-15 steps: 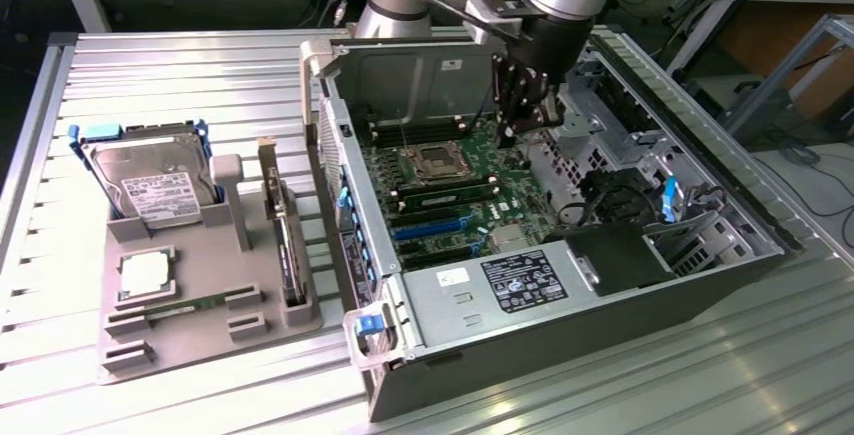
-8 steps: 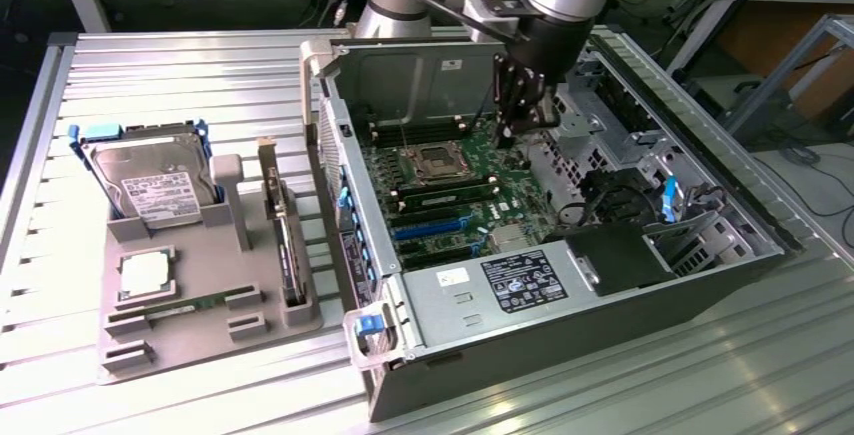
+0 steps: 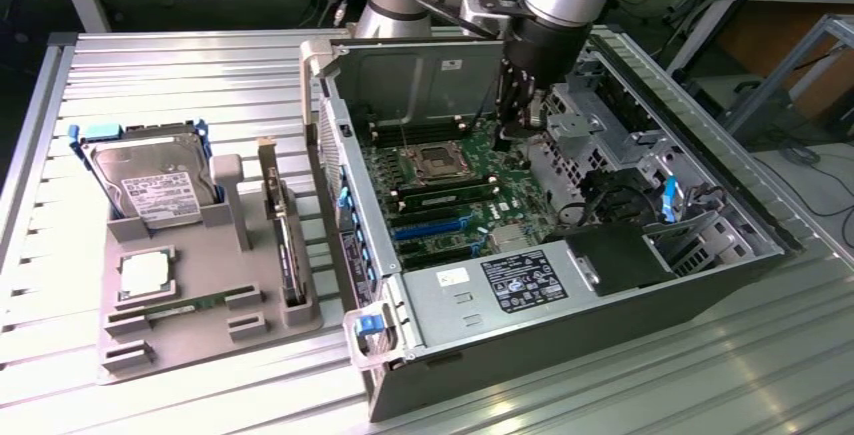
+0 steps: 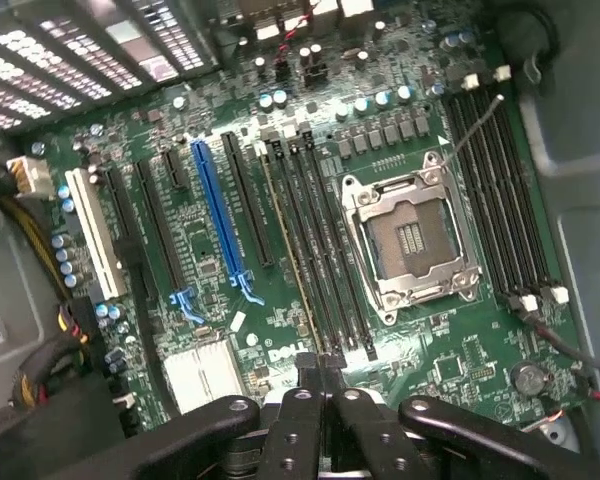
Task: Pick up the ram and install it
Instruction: 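Press down the ram until it locks into place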
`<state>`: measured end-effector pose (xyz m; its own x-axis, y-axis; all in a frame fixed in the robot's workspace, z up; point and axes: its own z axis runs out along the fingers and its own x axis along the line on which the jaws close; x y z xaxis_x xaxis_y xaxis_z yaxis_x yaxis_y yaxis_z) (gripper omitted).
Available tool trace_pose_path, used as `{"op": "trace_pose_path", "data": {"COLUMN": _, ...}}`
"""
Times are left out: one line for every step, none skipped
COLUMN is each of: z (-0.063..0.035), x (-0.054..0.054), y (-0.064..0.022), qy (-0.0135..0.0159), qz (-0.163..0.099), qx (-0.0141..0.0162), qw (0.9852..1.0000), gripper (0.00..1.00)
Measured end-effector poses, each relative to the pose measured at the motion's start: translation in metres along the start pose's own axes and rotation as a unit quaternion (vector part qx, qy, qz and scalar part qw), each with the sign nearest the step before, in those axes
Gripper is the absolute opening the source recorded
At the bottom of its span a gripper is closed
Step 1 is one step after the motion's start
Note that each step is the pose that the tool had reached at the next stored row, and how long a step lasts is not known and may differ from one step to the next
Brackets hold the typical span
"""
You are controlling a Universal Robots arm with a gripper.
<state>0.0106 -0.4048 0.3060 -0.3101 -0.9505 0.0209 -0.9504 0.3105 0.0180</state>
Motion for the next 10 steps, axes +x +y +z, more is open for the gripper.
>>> {"op": "trace_pose_path", "data": {"z": -0.0011, "x": 0.0, "y": 0.0, "qy": 0.0002, "qz": 0.023, "qx": -0.0008, "qw": 0.9997, "gripper": 0.11}}
{"op": "trace_pose_path", "data": {"z": -0.0015, "x": 0.0, "y": 0.0, "qy": 0.0001, "qz": 0.035, "qx": -0.001, "qw": 0.9994, "gripper": 0.11}}
{"op": "trace_pose_path", "data": {"z": -0.0018, "x": 0.0, "y": 0.0, "qy": 0.0001, "qz": 0.044, "qx": -0.0012, "qw": 0.999, "gripper": 0.11}}
{"op": "trace_pose_path", "data": {"z": -0.0022, "x": 0.0, "y": 0.0, "qy": 0.0, "qz": 0.055, "qx": -0.0014, "qw": 0.9985, "gripper": 0.11}}
{"op": "trace_pose_path", "data": {"z": -0.0026, "x": 0.0, "y": 0.0, "qy": 0.0, "qz": 0.068, "qx": -0.0017, "qw": 0.9977, "gripper": 0.11}}
{"op": "trace_pose_path", "data": {"z": -0.003, "x": 0.0001, "y": 0.0, "qy": 0.0, "qz": 0.08, "qx": -0.0019, "qw": 0.9968, "gripper": 0.11}}
{"op": "trace_pose_path", "data": {"z": -0.0033, "x": 0.0001, "y": 0.0, "qy": -0.0002, "qz": 0.095, "qx": -0.0022, "qw": 0.9955, "gripper": 0.11}}
{"op": "trace_pose_path", "data": {"z": -0.0036, "x": 0.0001, "y": 0.0001, "qy": -0.0004, "qz": 0.106, "qx": -0.0025, "qw": 0.9944, "gripper": 0.11}}
{"op": "trace_pose_path", "data": {"z": -0.0039, "x": 0.0001, "y": 0.0001, "qy": -0.0007, "qz": 0.122, "qx": -0.0028, "qw": 0.9926, "gripper": 0.11}}
{"op": "trace_pose_path", "data": {"z": -0.0041, "x": 0.0001, "y": 0.0001, "qy": -0.0009, "qz": 0.135, "qx": -0.0031, "qw": 0.9909, "gripper": 0.11}}
